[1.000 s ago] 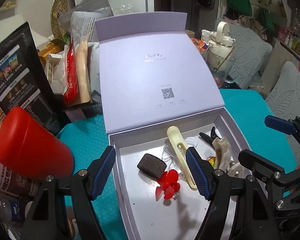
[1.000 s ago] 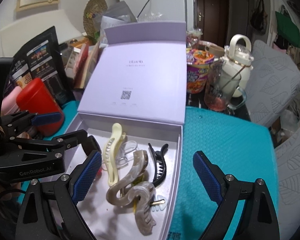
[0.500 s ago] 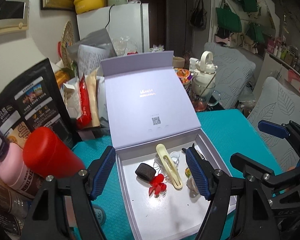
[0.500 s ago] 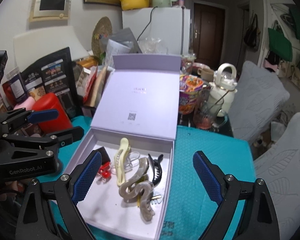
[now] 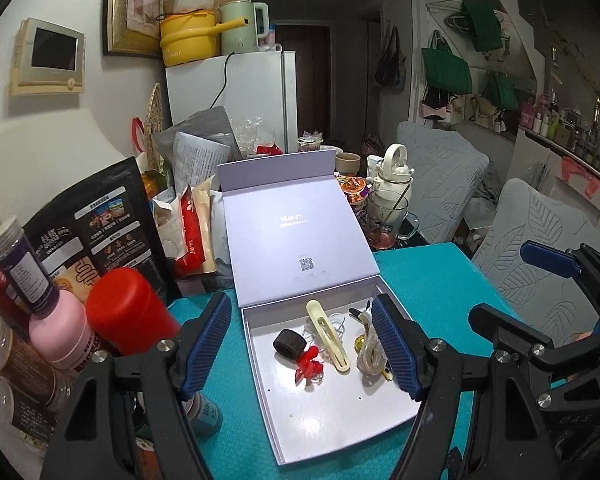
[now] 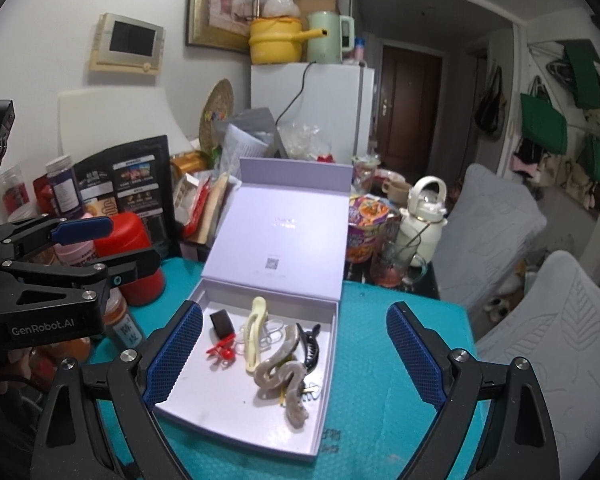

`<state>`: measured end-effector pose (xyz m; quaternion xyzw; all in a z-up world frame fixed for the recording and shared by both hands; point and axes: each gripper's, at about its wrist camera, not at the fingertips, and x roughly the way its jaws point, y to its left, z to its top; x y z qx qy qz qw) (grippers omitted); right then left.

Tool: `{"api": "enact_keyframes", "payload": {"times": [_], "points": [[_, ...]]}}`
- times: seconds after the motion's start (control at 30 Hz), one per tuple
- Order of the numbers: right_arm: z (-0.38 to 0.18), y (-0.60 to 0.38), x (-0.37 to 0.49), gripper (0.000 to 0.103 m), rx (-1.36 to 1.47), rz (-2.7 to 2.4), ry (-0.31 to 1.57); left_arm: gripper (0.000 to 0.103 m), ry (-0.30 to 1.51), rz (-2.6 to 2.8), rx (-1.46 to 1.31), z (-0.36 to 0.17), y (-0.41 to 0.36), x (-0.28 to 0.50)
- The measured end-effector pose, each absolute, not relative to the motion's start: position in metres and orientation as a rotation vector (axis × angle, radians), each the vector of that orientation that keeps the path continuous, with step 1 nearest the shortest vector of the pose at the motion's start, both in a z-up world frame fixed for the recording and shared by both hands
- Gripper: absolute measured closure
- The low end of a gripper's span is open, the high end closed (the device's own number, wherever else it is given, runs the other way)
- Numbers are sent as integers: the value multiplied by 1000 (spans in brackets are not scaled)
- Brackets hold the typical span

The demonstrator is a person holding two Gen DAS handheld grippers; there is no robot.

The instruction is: Organize rigid objects

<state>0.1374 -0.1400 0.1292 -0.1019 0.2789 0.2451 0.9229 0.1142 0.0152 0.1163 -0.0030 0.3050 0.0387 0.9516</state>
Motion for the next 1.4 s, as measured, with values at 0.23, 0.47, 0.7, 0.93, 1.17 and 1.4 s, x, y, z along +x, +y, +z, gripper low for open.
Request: {"api": "enact_keyframes", "payload": {"times": [0.23, 0.47, 0.7, 0.93, 1.17, 1.4], "points": [[138, -148, 105, 7, -209, 505, 524, 8, 571, 86, 8, 122, 8, 78], [137, -158, 74, 6, -204, 492, 492, 5, 536, 90, 11, 121, 3, 45], [131, -163, 50, 5, -199, 484, 477, 5, 538, 77, 2, 109, -1, 21], [115, -165, 26, 5, -200, 465, 485, 5, 550, 74, -2, 90, -4, -2], [95, -165, 11, 5, -192, 471, 517, 5, 578, 63, -16, 69, -9, -17], [84, -168, -3, 5, -194, 460, 531, 5, 592, 58, -39, 58, -8, -23]]}}
